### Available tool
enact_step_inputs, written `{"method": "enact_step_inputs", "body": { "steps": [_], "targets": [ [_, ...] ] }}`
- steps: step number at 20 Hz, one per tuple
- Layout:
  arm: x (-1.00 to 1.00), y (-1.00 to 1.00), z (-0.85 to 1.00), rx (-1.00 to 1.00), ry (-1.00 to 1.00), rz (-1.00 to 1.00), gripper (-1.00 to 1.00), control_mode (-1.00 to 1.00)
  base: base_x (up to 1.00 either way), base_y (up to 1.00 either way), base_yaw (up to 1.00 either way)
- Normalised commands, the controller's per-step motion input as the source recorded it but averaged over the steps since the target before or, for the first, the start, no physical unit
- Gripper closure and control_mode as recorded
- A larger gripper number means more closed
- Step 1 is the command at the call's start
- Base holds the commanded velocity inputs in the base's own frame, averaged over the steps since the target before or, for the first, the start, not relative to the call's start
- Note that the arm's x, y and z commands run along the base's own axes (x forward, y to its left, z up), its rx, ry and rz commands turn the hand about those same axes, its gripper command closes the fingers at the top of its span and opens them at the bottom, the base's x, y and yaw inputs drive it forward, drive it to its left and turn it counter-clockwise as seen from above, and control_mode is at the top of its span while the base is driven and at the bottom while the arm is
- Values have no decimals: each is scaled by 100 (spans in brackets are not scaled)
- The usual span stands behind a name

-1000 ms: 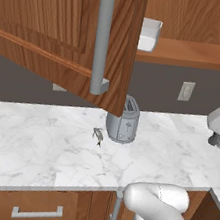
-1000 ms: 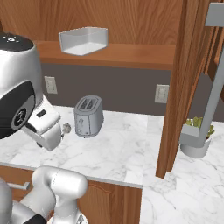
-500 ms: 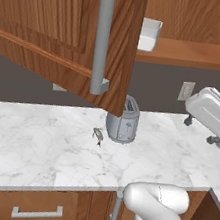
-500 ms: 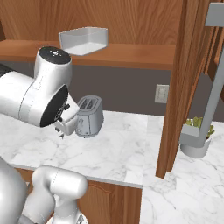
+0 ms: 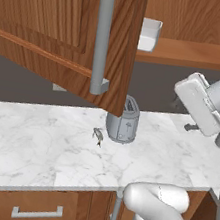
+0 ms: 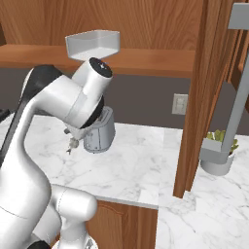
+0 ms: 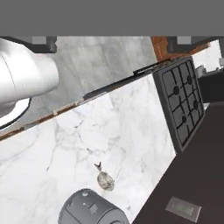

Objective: Retrieve the tupperware from the cabinet, then place the raw meat into the tupperware to avoid contamination.

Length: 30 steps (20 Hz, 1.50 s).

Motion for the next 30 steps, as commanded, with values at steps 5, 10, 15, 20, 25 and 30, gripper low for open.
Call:
{"method": "enact_step_inputs", "body": {
  "steps": [5, 10, 15, 20, 25, 30],
  "targets": [
    [44, 46, -21, 34, 1, -5, -100, -100, 0, 0, 0],
    [8, 54, 22, 16, 12, -3, -100, -100, 0, 0, 0],
    [5, 42, 32, 16, 14, 1, -100, -100, 0, 0, 0],
    [9, 37, 33, 18, 16, 3, -100, -100, 0, 0, 0],
    [8, 48, 30, 15, 23, 9, -100, -100, 0, 0, 0],
    [0, 52, 37, 14, 21, 9, -100, -100, 0, 0, 0]
  ]
}}
